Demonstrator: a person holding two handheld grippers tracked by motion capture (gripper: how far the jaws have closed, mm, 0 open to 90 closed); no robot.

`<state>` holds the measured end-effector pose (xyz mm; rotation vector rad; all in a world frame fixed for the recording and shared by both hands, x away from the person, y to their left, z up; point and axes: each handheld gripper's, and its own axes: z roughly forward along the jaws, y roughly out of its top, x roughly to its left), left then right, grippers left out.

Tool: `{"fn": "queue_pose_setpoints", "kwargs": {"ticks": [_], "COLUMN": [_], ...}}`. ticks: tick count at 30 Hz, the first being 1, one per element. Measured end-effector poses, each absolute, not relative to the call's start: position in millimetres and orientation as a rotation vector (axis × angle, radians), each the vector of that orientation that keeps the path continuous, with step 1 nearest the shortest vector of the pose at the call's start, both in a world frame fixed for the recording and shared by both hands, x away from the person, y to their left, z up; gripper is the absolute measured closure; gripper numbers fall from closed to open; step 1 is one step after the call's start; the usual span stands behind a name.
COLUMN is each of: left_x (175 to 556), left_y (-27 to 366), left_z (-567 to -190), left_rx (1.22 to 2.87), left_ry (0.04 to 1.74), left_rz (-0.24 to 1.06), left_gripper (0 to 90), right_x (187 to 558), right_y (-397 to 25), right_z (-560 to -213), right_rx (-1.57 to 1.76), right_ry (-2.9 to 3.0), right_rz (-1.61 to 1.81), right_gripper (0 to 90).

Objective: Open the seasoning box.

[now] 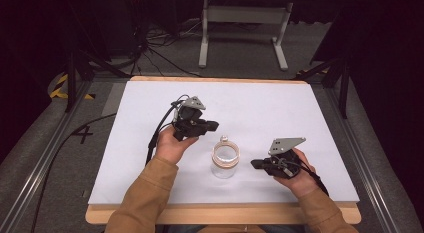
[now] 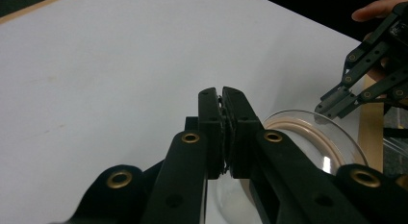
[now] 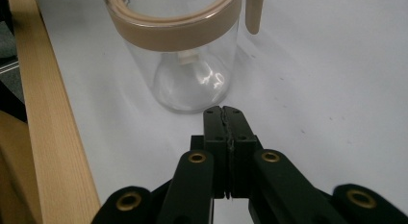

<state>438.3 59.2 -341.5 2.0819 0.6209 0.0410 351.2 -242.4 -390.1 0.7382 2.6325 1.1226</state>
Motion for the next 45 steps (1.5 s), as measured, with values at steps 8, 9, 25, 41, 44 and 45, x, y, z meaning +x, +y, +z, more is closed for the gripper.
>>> {"fn": "queue_pose_setpoints", "kwargs": {"ticks": [8,9,25,41,44,45], "left_x": [444.7,445.7,447.7,449.0,449.2,449.2], "left_y": [44.3,43.6,39.3,39.9,40.0,40.0], "left_z": [-350.1,-351.1,-355.7,-356.4,-356.7,-356.8], "left_rx": [2.1,2.104,2.138,2.136,2.133,2.132], "left_ry": [0.595,0.596,0.599,0.59,0.591,0.591], "left_rz": [-0.048,-0.047,-0.059,-0.067,-0.07,-0.071], "left_gripper": [82.6,82.7,88.4,88.7,88.6,88.7], "right_x": [347.9,347.7,343.5,335.5,334.0,333.4], "right_y": [-247.7,-248.0,-240.8,-222.6,-217.5,-216.0], "right_z": [-391.0,-391.1,-391.9,-381.1,-379.4,-379.1], "right_rx": [0.761,0.759,0.733,0.668,0.655,0.653], "right_ry": [2.625,2.626,2.654,2.645,2.648,2.647], "right_rz": [1.128,1.132,1.135,1.206,1.227,1.23], "right_gripper": [89.1,89.2,89.1,89.3,89.3,89.3]}}
